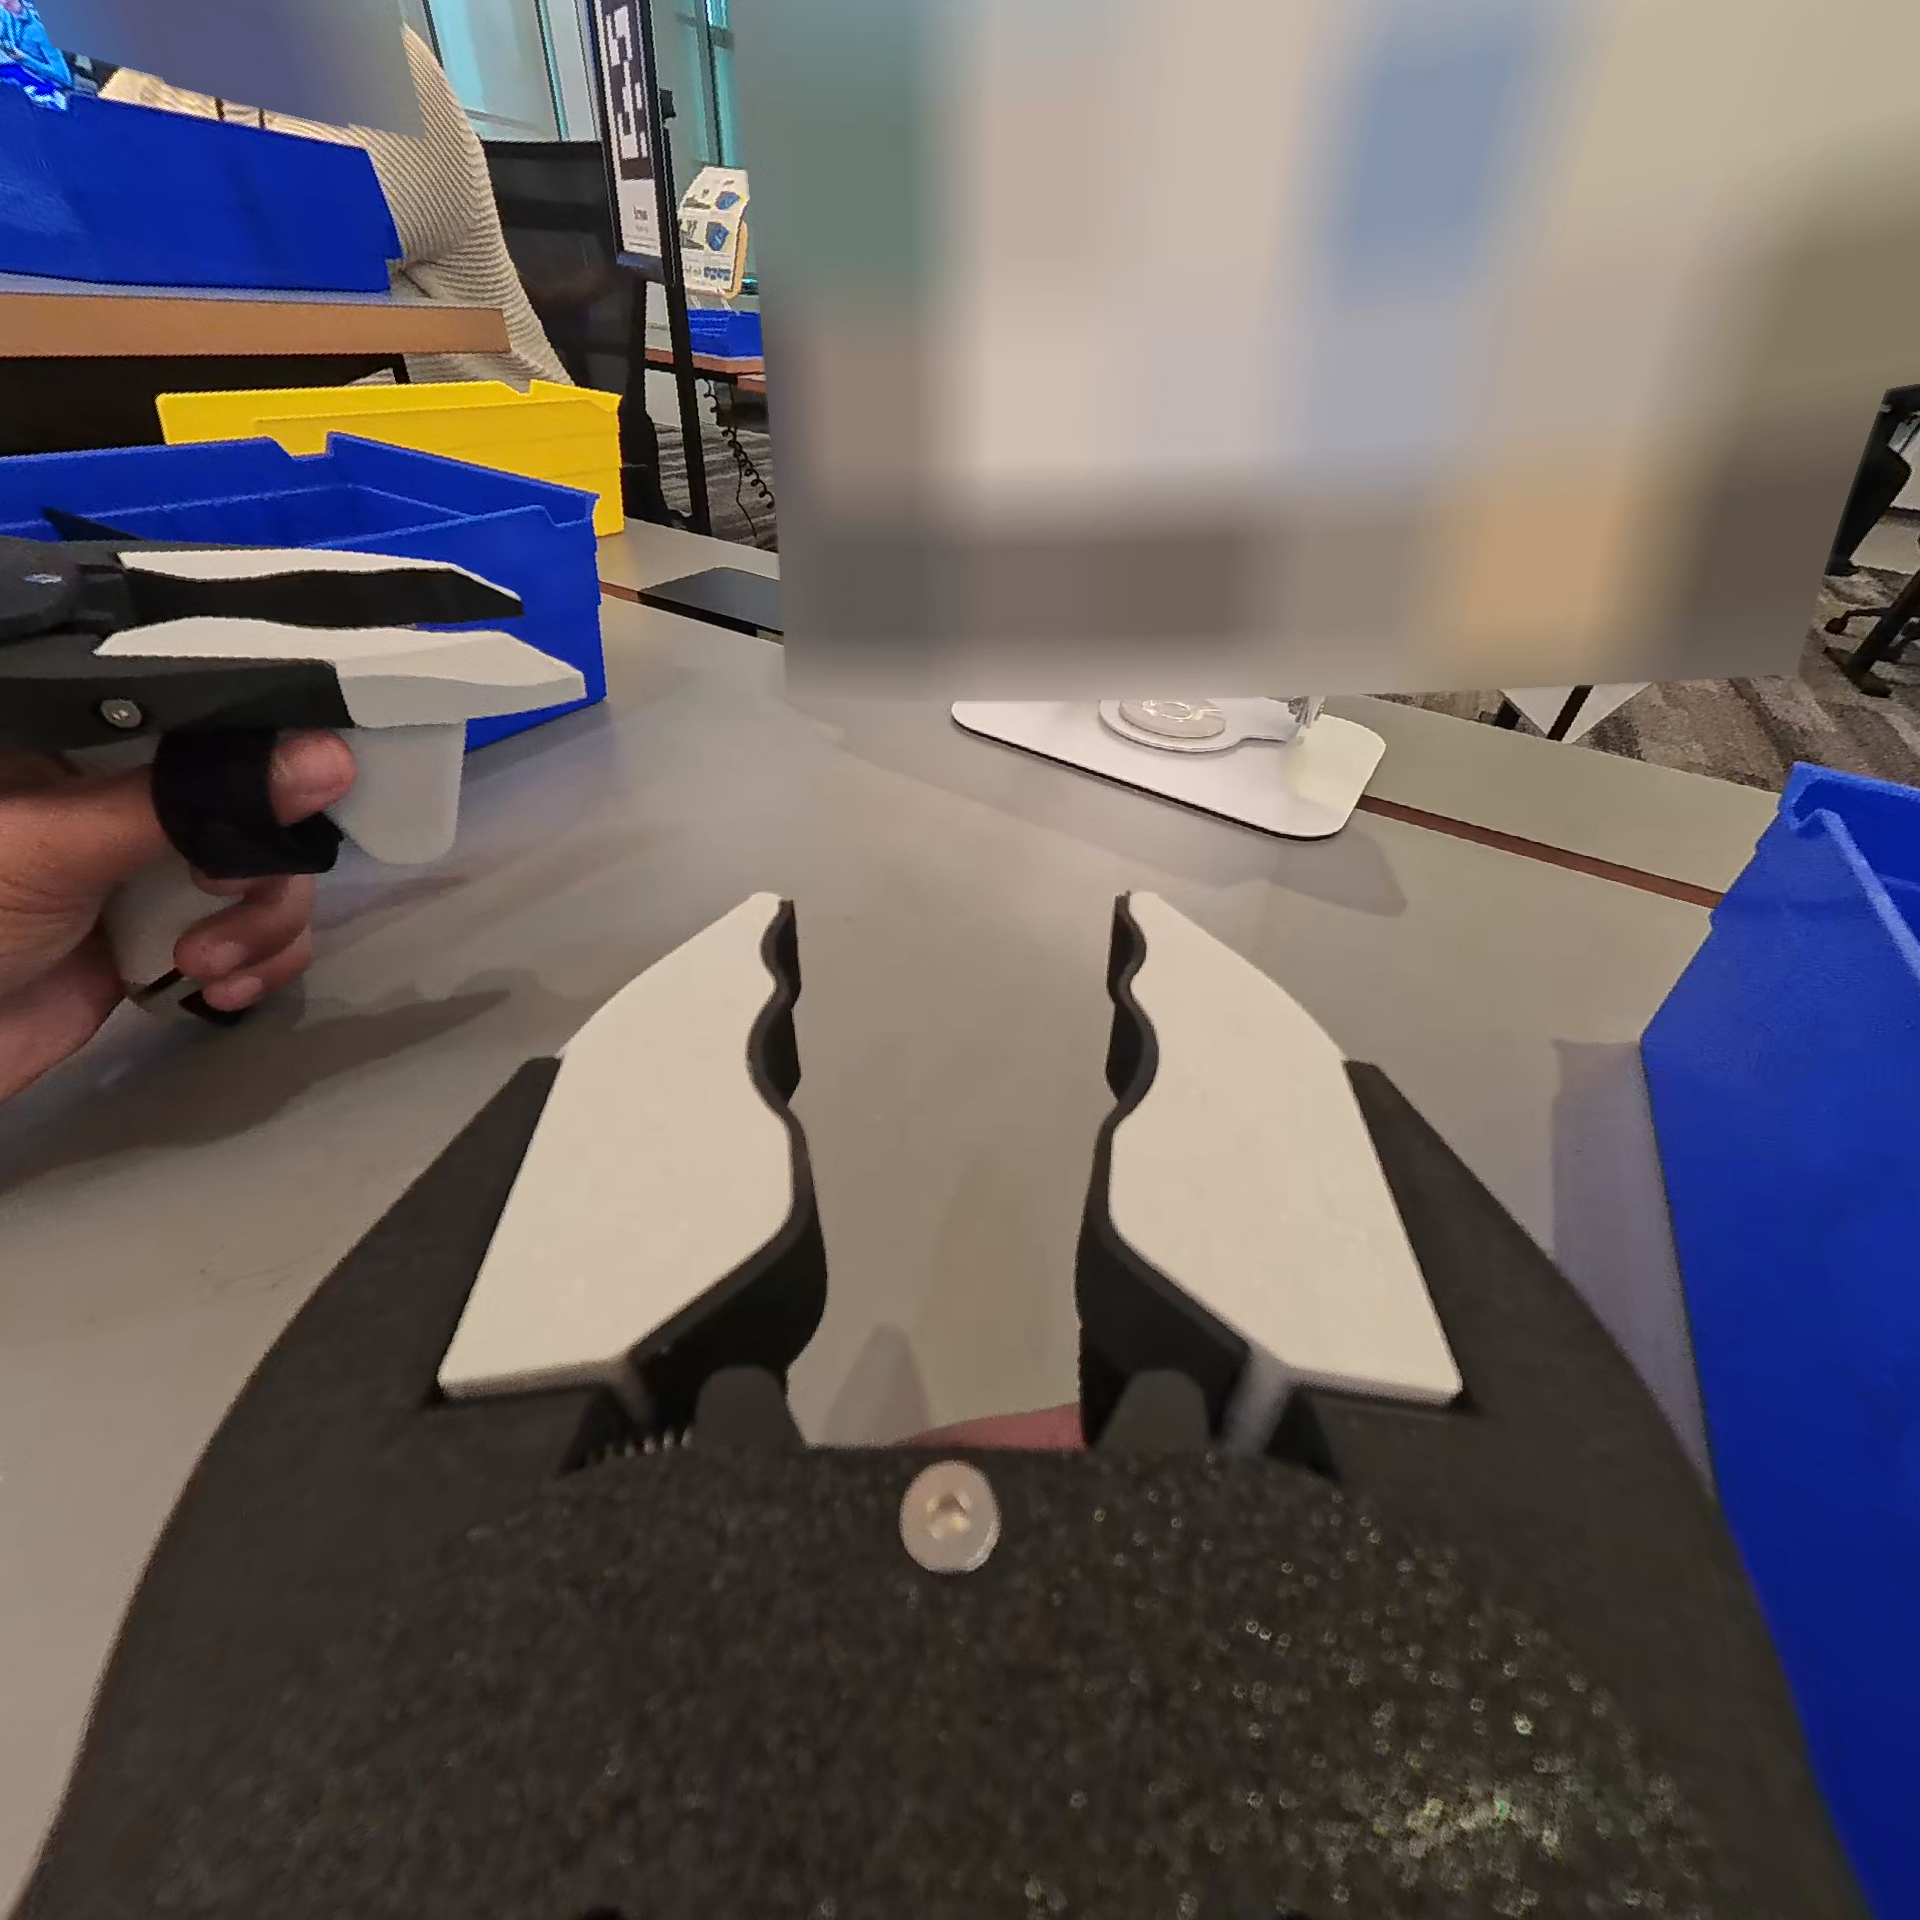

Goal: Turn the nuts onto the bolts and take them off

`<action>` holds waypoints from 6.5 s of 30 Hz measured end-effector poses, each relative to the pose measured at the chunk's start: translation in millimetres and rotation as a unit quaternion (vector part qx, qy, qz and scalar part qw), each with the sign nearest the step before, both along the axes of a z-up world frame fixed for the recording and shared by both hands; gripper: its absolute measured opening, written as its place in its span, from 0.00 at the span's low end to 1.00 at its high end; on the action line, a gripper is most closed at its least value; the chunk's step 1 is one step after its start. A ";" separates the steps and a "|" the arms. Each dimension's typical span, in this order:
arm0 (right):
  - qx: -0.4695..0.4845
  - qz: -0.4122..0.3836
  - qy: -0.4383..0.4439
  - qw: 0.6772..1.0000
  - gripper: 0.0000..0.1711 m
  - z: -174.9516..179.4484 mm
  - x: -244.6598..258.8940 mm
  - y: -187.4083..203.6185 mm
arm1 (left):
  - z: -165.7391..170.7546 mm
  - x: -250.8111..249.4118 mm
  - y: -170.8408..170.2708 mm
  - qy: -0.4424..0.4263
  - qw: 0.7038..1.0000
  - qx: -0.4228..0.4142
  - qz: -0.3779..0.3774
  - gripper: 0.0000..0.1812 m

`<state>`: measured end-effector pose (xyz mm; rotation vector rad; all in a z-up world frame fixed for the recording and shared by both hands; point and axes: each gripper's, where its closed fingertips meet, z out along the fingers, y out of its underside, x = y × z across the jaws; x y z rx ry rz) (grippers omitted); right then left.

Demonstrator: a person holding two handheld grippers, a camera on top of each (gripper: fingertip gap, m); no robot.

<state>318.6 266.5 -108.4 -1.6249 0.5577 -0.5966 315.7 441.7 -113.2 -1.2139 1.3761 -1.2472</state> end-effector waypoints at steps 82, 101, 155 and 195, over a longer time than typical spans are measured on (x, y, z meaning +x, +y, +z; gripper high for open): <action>-0.005 0.036 0.018 0.999 0.29 -5.0 -11.5 18.4 | -25.5 -217.0 219.4 0.168 0.953 -0.134 0.214 0.28; -0.038 0.169 0.146 0.974 0.35 -20.1 -113.3 248.6 | -24.9 -217.0 228.6 0.168 0.922 -0.099 0.334 0.01; 0.054 -0.126 0.100 0.986 0.29 18.0 -32.2 -130.9 | 18.6 -114.7 -82.5 0.047 0.994 0.023 0.098 0.27; 0.003 -0.325 0.152 0.934 0.02 -43.7 34.9 -345.2 | -18.6 39.8 -325.3 0.091 0.996 -0.011 0.019 0.34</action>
